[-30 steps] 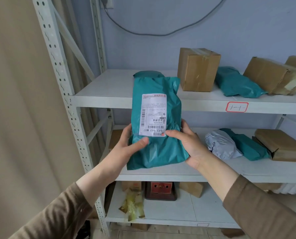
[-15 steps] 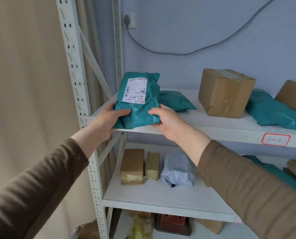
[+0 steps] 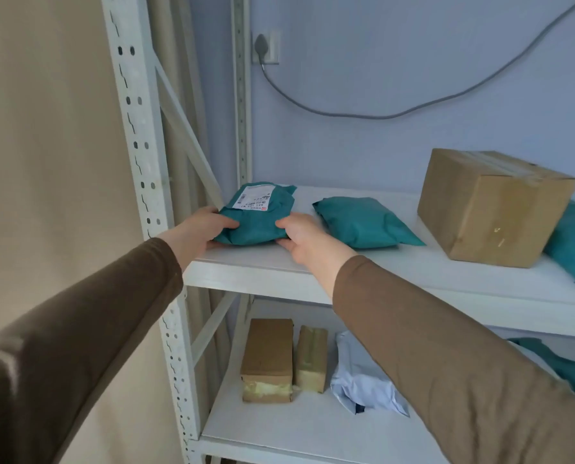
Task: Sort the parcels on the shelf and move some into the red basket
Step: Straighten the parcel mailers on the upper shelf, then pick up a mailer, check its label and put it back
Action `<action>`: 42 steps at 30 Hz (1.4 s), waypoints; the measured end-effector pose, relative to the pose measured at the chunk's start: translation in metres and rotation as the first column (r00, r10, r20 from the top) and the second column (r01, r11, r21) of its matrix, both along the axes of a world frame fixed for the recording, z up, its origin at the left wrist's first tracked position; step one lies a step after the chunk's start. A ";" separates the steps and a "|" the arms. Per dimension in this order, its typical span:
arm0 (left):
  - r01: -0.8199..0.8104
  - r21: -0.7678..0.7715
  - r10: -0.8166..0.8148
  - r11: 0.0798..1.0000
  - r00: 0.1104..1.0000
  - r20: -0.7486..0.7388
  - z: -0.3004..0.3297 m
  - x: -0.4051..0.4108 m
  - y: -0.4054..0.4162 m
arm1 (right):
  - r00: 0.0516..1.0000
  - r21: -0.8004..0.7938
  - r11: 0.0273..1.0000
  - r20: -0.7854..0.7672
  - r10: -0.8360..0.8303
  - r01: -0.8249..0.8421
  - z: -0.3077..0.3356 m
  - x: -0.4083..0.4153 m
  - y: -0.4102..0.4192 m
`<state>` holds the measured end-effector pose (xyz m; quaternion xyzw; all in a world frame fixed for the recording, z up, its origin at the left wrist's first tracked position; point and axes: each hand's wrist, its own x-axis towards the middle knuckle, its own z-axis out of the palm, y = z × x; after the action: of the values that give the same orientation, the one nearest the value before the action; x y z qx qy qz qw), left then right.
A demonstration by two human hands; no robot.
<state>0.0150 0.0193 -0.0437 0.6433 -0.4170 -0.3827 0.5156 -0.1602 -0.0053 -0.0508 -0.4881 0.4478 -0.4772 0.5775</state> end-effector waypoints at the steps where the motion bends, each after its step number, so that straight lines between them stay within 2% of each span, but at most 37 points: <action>1: 0.001 0.007 -0.002 1.000 0.999 0.044 0.000 0.000 0.000 | 0.999 -0.015 1.000 -0.047 0.011 -0.012 0.000 0.000 0.000; 3: -0.015 -0.002 0.015 1.000 0.982 0.188 0.005 -0.003 0.005 | 0.983 -0.107 0.994 -0.181 0.008 -0.028 0.006 -0.004 0.009; 6: -0.063 -0.128 0.112 0.990 0.896 0.431 0.024 -0.012 0.017 | 0.928 -0.369 0.929 -0.357 -0.106 -0.036 0.024 -0.028 0.025; 9: 0.043 -0.304 0.132 0.952 0.838 0.529 0.045 -0.036 0.019 | 0.886 -0.564 0.826 -0.386 -0.255 -0.008 0.047 -0.066 0.022; 11: 0.152 -0.337 0.016 0.929 0.893 0.449 0.057 -0.065 0.010 | 0.838 -0.591 0.805 -0.408 -0.362 0.060 0.055 -0.094 0.007; 13: 0.245 -0.287 -0.156 0.926 0.941 0.299 0.061 -0.099 -0.002 | 0.763 -0.561 0.821 -0.483 -0.429 0.107 0.056 -0.122 -0.008; 15: 0.324 -0.197 -0.292 0.925 0.940 0.175 0.056 -0.131 -0.016 | 0.680 -0.485 0.860 -0.578 -0.450 0.158 0.051 -0.144 -0.018; 17: 0.362 -0.100 -0.356 0.927 0.932 0.075 0.043 -0.157 -0.027 | 0.622 -0.389 0.899 -0.658 -0.424 0.201 0.042 -0.157 -0.022; 19: 0.376 -0.045 -0.378 0.926 0.923 -0.074 0.030 -0.174 -0.035 | 0.632 -0.301 0.928 -0.680 -0.372 0.222 0.034 -0.163 -0.023; 22: 0.370 -0.061 -0.373 0.927 0.893 -0.251 0.015 -0.189 -0.045 | 0.776 -0.205 0.940 -0.532 -0.340 0.271 0.025 -0.167 -0.019; 26: 0.333 -0.163 -0.370 0.929 0.857 -0.358 0.007 -0.193 -0.036 | 0.899 -0.169 0.938 -0.278 -0.339 0.302 0.013 -0.174 -0.004; 28: 0.337 -0.196 -0.389 0.921 0.826 -0.408 0.004 -0.190 -0.020 | 0.914 -0.193 0.929 -0.203 -0.352 0.316 0.007 -0.181 0.012; 30: 0.413 -0.234 -0.474 0.880 0.770 -0.426 0.000 -0.188 0.006 | 0.911 -0.255 0.906 -0.155 -0.383 0.337 0.005 -0.182 0.045; 35: 0.468 -0.382 -0.599 0.797 0.692 -0.403 -0.015 -0.193 0.117 | 0.927 -0.451 0.839 -0.065 -0.370 0.303 -0.011 -0.189 0.158; 38: 0.501 -0.447 -0.659 0.741 0.671 -0.341 -0.034 -0.192 0.190 | 0.927 -0.547 0.792 -0.074 -0.368 0.271 -0.031 -0.198 0.231; 42: 0.506 -0.420 -0.652 0.753 0.659 -0.375 -0.057 -0.194 0.270 | 0.875 -0.667 0.726 -0.241 -0.420 0.165 -0.070 -0.212 0.299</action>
<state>-0.1787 0.2891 -0.1004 0.2729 -0.5026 -0.6181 0.5393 -0.3719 0.2935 -0.1207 -0.6555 0.4372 -0.5824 0.2001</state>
